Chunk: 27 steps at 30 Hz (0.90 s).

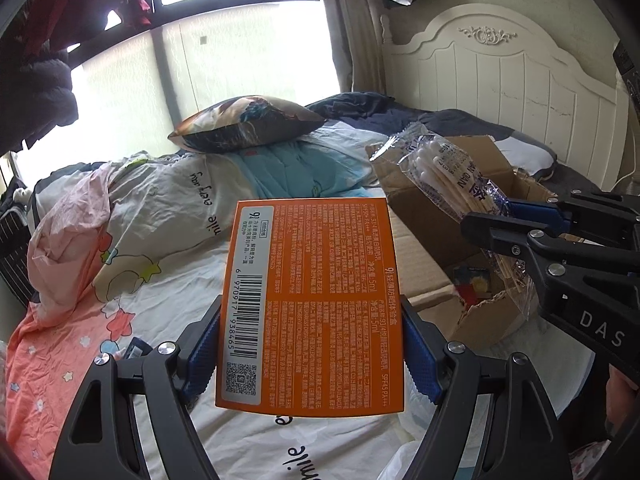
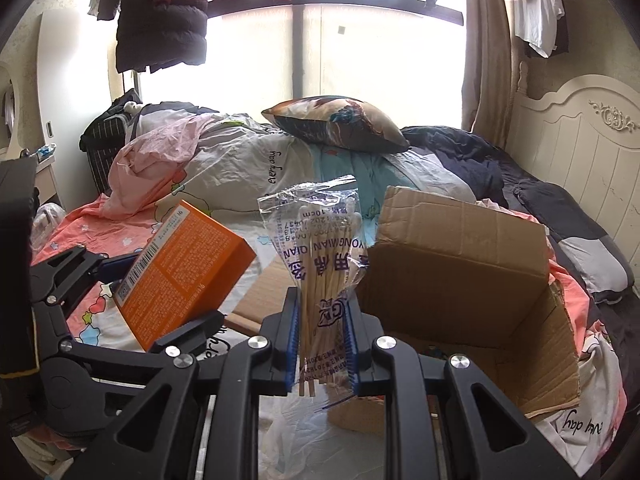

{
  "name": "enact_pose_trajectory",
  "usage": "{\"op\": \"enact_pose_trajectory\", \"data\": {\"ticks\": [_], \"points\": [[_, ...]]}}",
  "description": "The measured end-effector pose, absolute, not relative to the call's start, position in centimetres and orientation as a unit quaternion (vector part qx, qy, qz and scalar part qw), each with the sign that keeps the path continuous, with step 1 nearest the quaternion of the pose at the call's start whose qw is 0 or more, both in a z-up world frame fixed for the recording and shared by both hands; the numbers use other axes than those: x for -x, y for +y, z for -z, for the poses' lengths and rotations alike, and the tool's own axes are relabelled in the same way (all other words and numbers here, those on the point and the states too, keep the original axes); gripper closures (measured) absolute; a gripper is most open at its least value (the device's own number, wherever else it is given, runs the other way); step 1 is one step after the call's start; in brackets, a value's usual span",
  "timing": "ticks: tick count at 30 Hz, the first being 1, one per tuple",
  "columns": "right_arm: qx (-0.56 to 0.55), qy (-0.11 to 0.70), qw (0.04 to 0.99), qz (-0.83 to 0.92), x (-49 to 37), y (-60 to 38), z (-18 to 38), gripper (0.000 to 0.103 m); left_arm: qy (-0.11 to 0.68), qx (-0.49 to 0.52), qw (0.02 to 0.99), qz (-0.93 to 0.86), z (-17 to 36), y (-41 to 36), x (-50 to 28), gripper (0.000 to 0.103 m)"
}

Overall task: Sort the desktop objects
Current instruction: 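Carry orange box and cotton swab bag over the open cardboard box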

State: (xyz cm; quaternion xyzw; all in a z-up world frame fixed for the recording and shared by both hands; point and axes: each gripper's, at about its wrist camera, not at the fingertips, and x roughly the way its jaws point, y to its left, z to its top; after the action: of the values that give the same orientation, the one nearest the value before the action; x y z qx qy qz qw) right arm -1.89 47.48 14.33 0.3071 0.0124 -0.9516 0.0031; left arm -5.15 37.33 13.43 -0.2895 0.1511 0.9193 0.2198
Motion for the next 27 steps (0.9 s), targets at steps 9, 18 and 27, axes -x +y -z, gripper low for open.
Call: {"op": "enact_pose_trajectory", "data": {"ticks": [9,18,27], "points": [[-0.322,-0.001,-0.035,0.946,2.0,52.0,-13.4,0.085,0.187,0.273,0.241,-0.912,-13.5,42.3,4.9,0.023],[-0.338,-0.009,-0.052,0.940,2.7,54.3,-12.3,0.085,0.199,0.284,0.273,-0.897,-12.9,46.0,4.7,0.023],[-0.342,-0.022,-0.082,0.936,1.8,57.1,-12.0,0.085,0.201,0.300,0.299,-0.883,-11.7,48.6,5.1,0.023]]}}
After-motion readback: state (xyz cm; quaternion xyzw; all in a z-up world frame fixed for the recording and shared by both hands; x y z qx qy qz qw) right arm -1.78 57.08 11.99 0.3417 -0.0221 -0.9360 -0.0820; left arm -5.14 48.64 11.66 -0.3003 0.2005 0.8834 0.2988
